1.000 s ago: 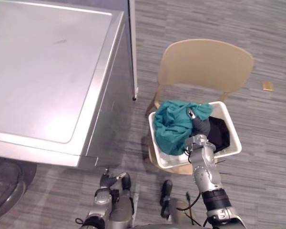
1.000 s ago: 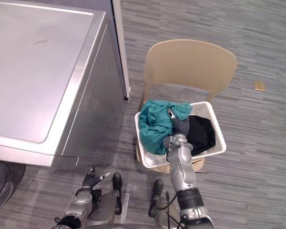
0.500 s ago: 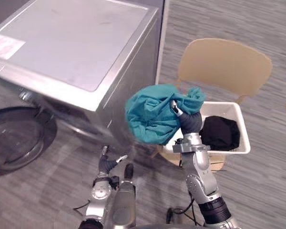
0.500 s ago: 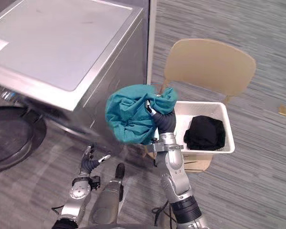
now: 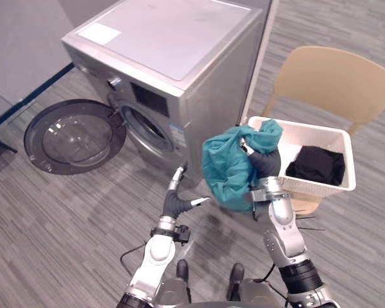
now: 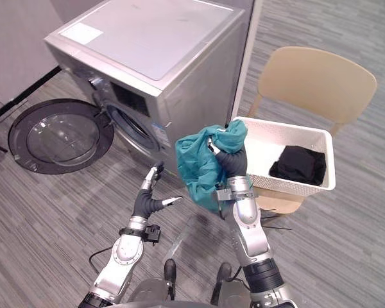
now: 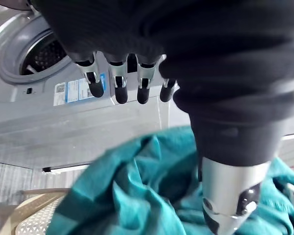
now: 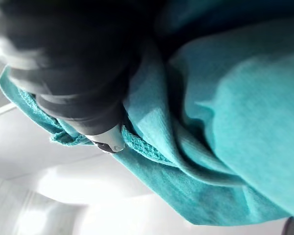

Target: Pick up the laundry basket with both hands and put the clothes into the washing machine.

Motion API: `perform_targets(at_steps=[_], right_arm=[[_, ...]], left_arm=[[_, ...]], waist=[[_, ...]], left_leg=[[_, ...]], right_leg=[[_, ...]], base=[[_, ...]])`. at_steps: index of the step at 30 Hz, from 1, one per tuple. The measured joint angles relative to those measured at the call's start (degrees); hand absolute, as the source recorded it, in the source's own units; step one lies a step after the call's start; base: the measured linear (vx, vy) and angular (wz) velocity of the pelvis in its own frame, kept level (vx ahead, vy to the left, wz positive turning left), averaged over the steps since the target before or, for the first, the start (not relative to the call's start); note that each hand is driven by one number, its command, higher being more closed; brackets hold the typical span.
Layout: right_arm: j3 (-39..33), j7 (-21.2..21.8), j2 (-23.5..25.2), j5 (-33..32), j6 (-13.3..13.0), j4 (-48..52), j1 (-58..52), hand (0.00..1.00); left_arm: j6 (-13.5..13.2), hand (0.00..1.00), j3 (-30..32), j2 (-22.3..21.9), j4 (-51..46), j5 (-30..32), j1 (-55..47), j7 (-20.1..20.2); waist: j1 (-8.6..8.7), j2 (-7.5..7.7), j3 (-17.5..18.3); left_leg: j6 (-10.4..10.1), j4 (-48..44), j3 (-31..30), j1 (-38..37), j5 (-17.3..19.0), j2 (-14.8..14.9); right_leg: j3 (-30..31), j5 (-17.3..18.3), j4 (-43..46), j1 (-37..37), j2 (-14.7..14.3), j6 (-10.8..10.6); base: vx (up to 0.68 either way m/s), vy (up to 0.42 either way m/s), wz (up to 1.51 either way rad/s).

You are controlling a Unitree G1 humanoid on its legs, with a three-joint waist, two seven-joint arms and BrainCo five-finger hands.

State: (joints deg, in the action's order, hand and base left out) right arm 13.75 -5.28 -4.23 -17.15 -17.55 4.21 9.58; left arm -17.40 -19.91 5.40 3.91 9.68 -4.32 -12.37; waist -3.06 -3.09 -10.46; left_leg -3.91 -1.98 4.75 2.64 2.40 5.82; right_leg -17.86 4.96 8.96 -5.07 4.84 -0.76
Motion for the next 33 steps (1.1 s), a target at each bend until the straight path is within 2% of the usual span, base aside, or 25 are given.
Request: perform_targets(at_steps=[2, 4, 9, 14, 15, 20, 24, 25, 31, 33], right_arm=[[2.02, 0.75, 0.92, -0.03, 0.11, -0.58, 0.03, 1.00], [4.20, 1.76, 1.68, -0.23, 0.44, -0.98, 0.08, 1.00], [9.21, 2.77, 1.99, -0.54, 0.54, -1.87, 2.24, 1.00], [12.77, 2.98, 1.99, -4.72, 0.26, -1.90, 3.82, 1.00], [13.15, 2.98, 1.93, -5.12, 0.28, -1.95, 3.81, 1.00], [16.32, 3.96, 1.40, -11.32, -0.05, -2.76, 3.77, 1.00], [17.65, 4.53, 0.14, -13.78, -0.31, -2.93, 3.58, 1.00], [17.90, 4.54, -0.17, -13.77, -0.38, -2.93, 3.56, 0.00], [18.27, 5.25, -1.43, -13.44, -0.79, -3.15, 1.59, 0.00], [17.66, 5.25, -1.89, -9.86, -0.81, -3.35, 1.12, 0.00]], left_arm=[[0.00, 0.00, -1.68, 1.31, 0.00, 0.06, 1.64, 0.27], [0.01, 0.00, -2.94, 1.54, 0.01, 0.12, 3.46, 0.25], [0.21, 0.00, -6.11, 1.52, 1.57, 2.90, 7.51, -0.52], [2.14, 0.00, -7.25, 1.51, 4.91, 7.89, 13.65, -6.09], [2.31, 1.00, -7.32, 1.53, 5.47, 8.34, 14.04, -6.61], [3.95, 1.00, -7.41, 1.61, 5.95, 9.70, 14.59, -10.64], [4.64, 1.00, -7.23, 1.74, 5.99, 10.12, 14.60, -11.67], [4.64, 1.00, -7.21, 1.75, 6.07, 10.08, 14.60, -11.67], [4.67, 1.00, -6.83, 1.77, 7.55, 8.75, 14.55, -11.10], [4.69, 1.00, -6.56, 1.76, 7.70, 7.55, 14.30, -9.94]], waist=[[-0.51, 0.58, 0.65], [-0.88, 0.53, 2.07], [-0.84, 0.61, 3.71], [-0.78, 0.74, 3.87], [-0.80, 0.85, 3.94], [-0.93, 1.67, 5.39], [-0.92, 1.85, 6.17], [-0.93, 1.91, 6.21], [-0.93, 1.99, 6.30], [-0.94, 1.99, 6.30]], left_leg=[[0.45, 0.15, -0.06, -0.89, -0.32, -1.37], [1.35, 1.27, -0.21, -1.63, -1.09, -2.66], [1.60, 2.21, -0.46, -2.74, -2.06, -3.71], [1.37, 4.43, -1.72, -3.47, -3.89, -2.92], [1.31, 4.59, -1.80, -3.50, -4.03, -2.78], [0.51, 5.94, -3.05, -4.16, -4.83, -1.47], [0.42, 5.96, -3.04, -3.91, -4.85, -0.88], [0.38, 5.96, -3.06, -3.91, -4.87, -0.81], [0.22, 6.04, -3.08, -4.02, -4.97, -0.46], [0.22, 6.10, -3.05, -4.11, -4.97, -0.45]], right_leg=[[-0.02, -0.70, -0.94, 1.39, 0.94, -1.07], [-0.14, -1.23, -1.64, 2.08, 1.93, -1.86], [-0.15, -3.42, -4.58, 4.14, 2.45, -2.18], [-0.90, -5.27, -7.21, 5.40, 1.27, -1.41], [-0.92, -5.33, -7.28, 5.41, 1.23, -1.34], [-1.17, -5.31, -7.32, 5.87, -0.18, -1.30], [-1.09, -5.22, -7.29, 5.98, -0.73, -1.18], [-1.10, -5.17, -7.25, 5.97, -0.78, -1.10], [-1.10, -4.85, -6.74, 5.78, -1.07, -0.69], [-1.01, -4.68, -6.50, 5.71, -1.06, -0.70]], base=[[-0.03, 0.162, 0.12], [-0.02, 0.129, 0.14], [-0.02, 0.059, 0.04], [-0.06, -0.015, 0.05], [-0.05, -0.033, 0.09], [-0.03, -0.043, 0.04], [-0.02, -0.010, -0.01], [0.00, 0.000, 0.00], [0.01, -0.001, 0.00], [0.04, -0.002, -0.01]])
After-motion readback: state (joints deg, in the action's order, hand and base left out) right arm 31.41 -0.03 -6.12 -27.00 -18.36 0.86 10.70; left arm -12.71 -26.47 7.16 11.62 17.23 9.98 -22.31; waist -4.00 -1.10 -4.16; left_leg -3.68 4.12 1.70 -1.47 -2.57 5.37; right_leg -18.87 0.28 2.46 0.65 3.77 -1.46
